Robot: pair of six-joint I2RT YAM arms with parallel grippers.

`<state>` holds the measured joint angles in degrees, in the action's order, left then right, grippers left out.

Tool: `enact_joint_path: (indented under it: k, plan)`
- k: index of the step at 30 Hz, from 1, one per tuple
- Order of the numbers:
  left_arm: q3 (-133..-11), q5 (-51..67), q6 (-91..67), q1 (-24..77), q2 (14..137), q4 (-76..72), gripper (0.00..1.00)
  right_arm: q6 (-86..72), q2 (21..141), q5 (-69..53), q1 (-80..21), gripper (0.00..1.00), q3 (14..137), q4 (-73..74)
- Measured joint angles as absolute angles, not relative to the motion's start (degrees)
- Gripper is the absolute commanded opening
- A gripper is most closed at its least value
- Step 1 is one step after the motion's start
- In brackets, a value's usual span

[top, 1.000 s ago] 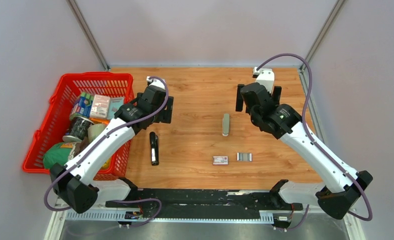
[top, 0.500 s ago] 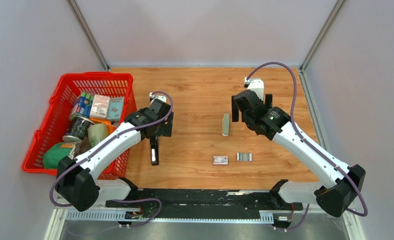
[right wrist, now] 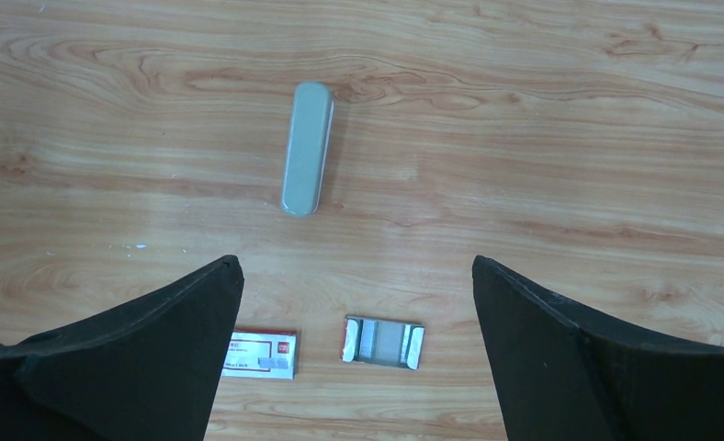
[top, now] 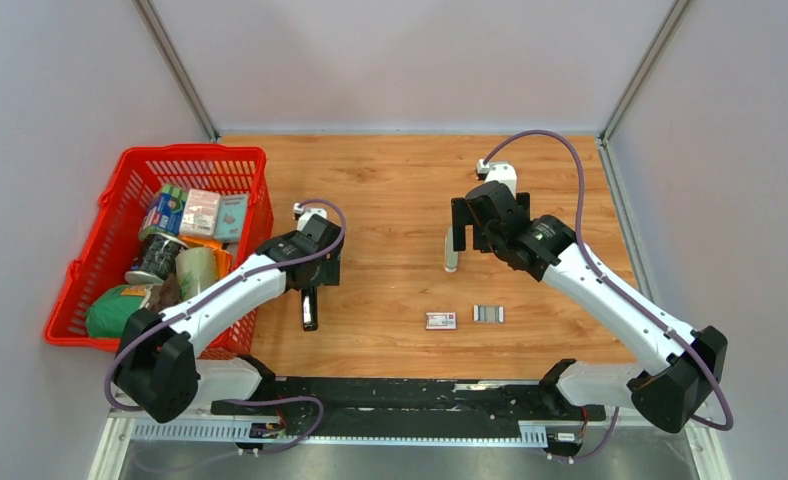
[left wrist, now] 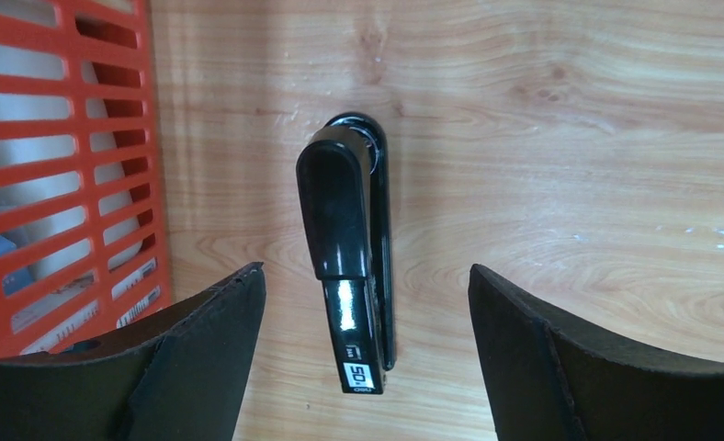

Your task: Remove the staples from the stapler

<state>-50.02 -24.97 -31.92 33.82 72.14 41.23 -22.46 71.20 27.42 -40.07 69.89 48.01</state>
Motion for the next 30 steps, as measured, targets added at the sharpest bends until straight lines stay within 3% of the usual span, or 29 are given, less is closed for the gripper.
enact_joint_path:
  k: [30]
  plan:
    - [-41.91, -22.48, -30.39, 28.34, 74.39, 30.22, 0.50, -22.68, 73.08, 24.32, -40.07, 1.00, 69.52, 47.51]
